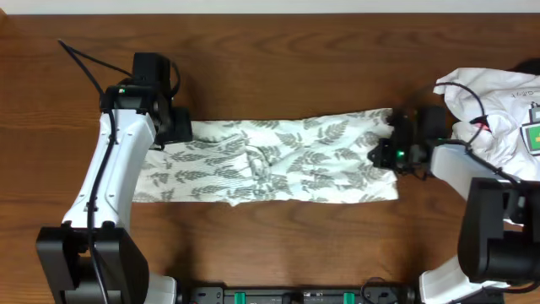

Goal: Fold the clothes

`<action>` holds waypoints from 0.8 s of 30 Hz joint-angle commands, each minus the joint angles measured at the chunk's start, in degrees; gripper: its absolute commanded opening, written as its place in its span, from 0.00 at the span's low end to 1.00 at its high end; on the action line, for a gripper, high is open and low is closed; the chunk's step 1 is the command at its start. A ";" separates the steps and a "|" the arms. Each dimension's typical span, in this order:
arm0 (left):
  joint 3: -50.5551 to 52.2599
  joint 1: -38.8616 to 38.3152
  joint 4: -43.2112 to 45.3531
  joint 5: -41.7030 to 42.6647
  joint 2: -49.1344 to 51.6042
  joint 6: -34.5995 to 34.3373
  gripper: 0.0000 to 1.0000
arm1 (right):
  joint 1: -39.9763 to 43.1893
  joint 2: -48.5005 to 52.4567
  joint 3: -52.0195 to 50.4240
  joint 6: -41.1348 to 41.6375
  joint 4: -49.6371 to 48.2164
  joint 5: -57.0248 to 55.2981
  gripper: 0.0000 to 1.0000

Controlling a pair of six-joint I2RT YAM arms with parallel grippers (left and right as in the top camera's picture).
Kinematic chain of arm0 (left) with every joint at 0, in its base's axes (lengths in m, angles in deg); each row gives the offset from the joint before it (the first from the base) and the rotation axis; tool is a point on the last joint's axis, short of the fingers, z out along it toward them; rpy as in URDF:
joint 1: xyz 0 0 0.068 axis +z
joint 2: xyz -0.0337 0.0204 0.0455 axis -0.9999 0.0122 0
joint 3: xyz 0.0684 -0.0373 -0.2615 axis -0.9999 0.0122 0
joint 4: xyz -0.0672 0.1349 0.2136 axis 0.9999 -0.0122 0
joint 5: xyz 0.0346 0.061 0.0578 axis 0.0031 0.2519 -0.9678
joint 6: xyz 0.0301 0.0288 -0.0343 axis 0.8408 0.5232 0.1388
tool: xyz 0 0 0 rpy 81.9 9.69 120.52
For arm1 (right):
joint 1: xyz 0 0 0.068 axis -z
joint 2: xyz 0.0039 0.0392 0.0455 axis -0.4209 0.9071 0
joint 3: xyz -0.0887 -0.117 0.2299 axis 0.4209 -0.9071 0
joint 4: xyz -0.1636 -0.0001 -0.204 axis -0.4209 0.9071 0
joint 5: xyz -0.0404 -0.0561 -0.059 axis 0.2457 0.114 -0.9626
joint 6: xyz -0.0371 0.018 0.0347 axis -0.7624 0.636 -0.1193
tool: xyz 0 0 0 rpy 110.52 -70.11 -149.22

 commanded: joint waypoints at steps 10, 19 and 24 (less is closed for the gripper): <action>0.44 0.15 -0.46 -0.66 0.55 -0.76 0.68 | 7.87 -5.79 5.57 -0.70 11.34 -14.69 0.01; 0.44 0.15 -0.59 -0.66 0.55 -0.74 0.68 | 4.57 -11.78 19.67 -4.44 26.80 -16.24 0.01; 0.44 0.15 -0.57 -0.66 0.55 -0.76 0.68 | -2.51 -12.11 24.83 -5.86 32.04 -16.31 0.01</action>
